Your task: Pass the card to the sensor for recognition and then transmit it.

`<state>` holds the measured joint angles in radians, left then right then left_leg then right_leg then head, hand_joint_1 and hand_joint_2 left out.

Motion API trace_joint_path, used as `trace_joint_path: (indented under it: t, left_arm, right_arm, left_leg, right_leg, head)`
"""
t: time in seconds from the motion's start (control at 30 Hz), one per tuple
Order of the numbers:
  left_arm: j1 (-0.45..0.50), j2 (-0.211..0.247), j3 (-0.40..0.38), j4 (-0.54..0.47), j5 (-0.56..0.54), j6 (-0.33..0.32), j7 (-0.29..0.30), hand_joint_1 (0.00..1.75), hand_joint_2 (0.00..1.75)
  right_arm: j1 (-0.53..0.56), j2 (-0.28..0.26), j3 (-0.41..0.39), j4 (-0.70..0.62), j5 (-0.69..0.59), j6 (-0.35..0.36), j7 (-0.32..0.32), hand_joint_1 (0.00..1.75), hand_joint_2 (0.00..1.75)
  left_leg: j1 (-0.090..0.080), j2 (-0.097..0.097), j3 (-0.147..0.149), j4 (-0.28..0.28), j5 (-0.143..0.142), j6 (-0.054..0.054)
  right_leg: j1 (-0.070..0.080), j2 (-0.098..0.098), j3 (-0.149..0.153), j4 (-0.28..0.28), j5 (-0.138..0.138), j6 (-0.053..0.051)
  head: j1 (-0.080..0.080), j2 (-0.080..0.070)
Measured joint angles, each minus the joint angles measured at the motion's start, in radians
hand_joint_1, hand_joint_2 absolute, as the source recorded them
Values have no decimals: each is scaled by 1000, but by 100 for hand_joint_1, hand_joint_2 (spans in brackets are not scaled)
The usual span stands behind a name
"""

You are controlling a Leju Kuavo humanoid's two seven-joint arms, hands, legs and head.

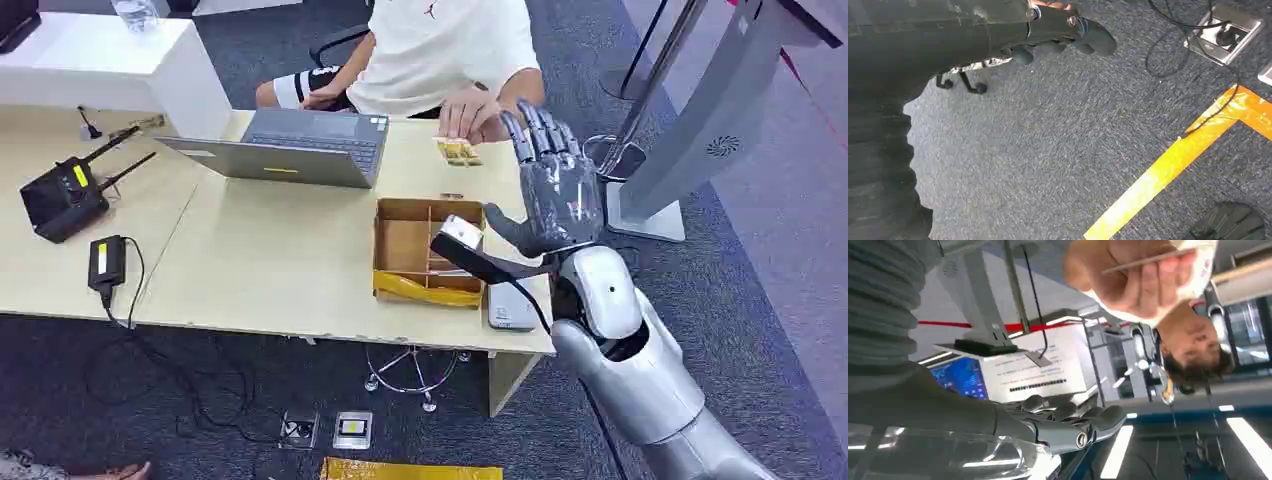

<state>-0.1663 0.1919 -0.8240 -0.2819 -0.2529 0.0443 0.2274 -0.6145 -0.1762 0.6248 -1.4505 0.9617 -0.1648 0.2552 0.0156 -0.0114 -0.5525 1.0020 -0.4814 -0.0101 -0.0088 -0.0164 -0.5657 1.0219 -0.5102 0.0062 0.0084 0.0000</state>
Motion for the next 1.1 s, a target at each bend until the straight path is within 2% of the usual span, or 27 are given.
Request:
trace_joint_path:
  t: [0.3,0.53,0.57,0.6,0.63,0.67,0.77,1.03,1.1]
  left_arm:
    - [-3,-3,-1,-3,-11,-4,0,0,175]
    - [-3,-3,-1,-3,-14,-13,0,0,175]
    - [-3,-3,-1,-3,-14,-13,0,0,175]
    - [-3,-3,-1,-3,-14,-13,0,0,175]
    - [-3,-3,-1,-3,-14,-13,0,0,175]
    - [-3,-3,-1,-3,-13,-12,-1,0,175]
    - [0,-3,-1,-3,-12,-11,-2,0,175]
    - [4,-3,-1,-3,-21,-6,-7,0,175]
    - [4,-3,-1,-3,-23,-7,-7,0,175]
  right_arm:
    - [-5,2,62,111,8,-3,6,0,175]
    - [-10,8,79,145,7,-6,5,0,175]
    - [-10,10,81,148,6,-8,5,10,175]
    - [-10,13,84,150,4,-11,3,136,175]
    - [-10,15,87,152,4,-13,2,136,175]
    - [-10,16,90,155,4,-17,-2,159,175]
    - [-10,23,97,161,1,-26,-4,154,175]
    - [-7,29,111,177,-12,-47,5,166,175]
    - [-2,29,110,179,-16,-54,7,164,175]
  left_leg:
    - [0,0,0,0,0,0]
    - [0,1,0,0,0,0]
    - [0,1,0,0,0,0]
    - [0,1,0,0,0,0]
    - [0,1,0,0,0,0]
    - [0,1,0,0,0,0]
    - [0,1,0,0,0,0]
    - [0,2,0,0,0,0]
    - [0,2,0,0,0,0]
  right_leg:
    - [0,1,-1,0,0,0]
    - [0,1,-1,0,0,0]
    - [0,1,-1,0,0,0]
    - [0,1,-1,0,0,0]
    - [0,1,-1,0,0,0]
    - [0,1,-1,0,0,0]
    - [0,1,-1,0,0,0]
    - [0,1,-1,0,0,0]
    - [0,2,-1,0,0,0]
  head:
    - [0,0]
    - [0,0]
    - [0,0]
    - [0,0]
    - [0,0]
    - [0,0]
    - [0,0]
    - [0,0]
    - [0,0]
